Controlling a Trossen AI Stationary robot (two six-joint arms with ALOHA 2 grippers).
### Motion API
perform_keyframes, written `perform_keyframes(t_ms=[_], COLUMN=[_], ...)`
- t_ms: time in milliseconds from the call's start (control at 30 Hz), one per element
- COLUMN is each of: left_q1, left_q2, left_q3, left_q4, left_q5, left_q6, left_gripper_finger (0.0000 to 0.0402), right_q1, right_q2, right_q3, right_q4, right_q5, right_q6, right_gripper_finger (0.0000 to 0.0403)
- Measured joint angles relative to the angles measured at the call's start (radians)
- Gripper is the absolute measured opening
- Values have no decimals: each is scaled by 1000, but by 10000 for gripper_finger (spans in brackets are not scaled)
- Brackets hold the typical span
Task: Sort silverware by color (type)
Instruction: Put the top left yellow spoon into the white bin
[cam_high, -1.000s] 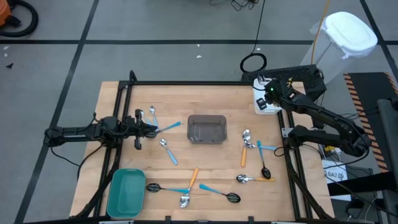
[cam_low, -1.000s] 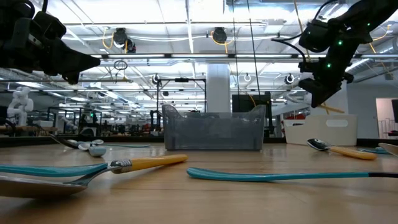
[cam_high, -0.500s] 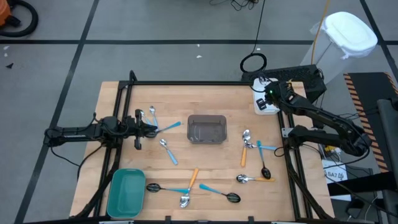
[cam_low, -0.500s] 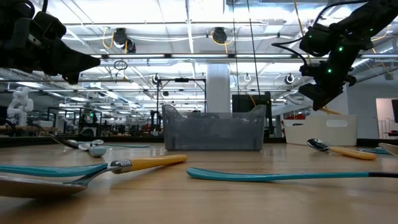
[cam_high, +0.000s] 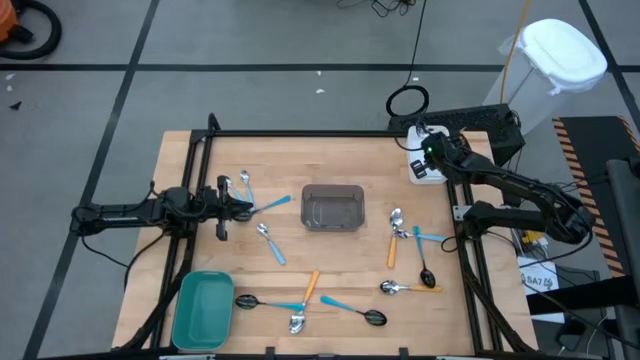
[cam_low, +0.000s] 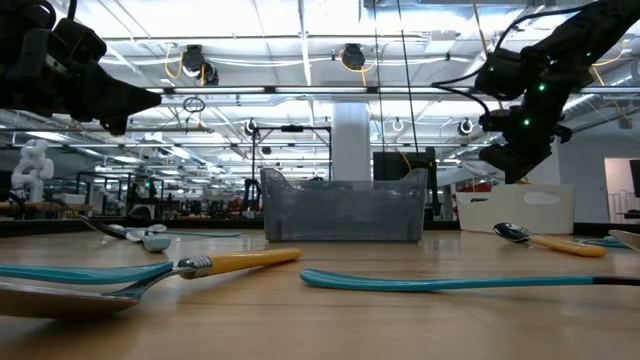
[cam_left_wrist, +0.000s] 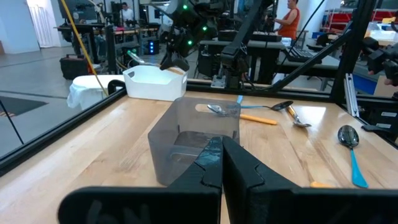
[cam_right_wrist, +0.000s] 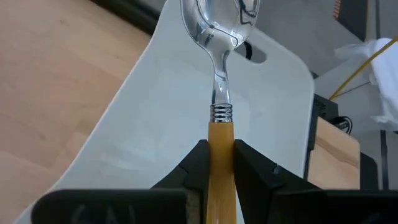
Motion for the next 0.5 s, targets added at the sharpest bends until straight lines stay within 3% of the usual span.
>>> perform_keyframes(t_ms=[500], left_q1=[0], left_q2=[0], left_q3=[0], left_q4=[0], left_q5=[0], left_q6=[0], left_gripper_finger=[1], right_q1=[10], right_q2=[84], right_q3=[0], right_q4=[0], right_q5=[51], right_q6=[18], right_gripper_finger=[52])
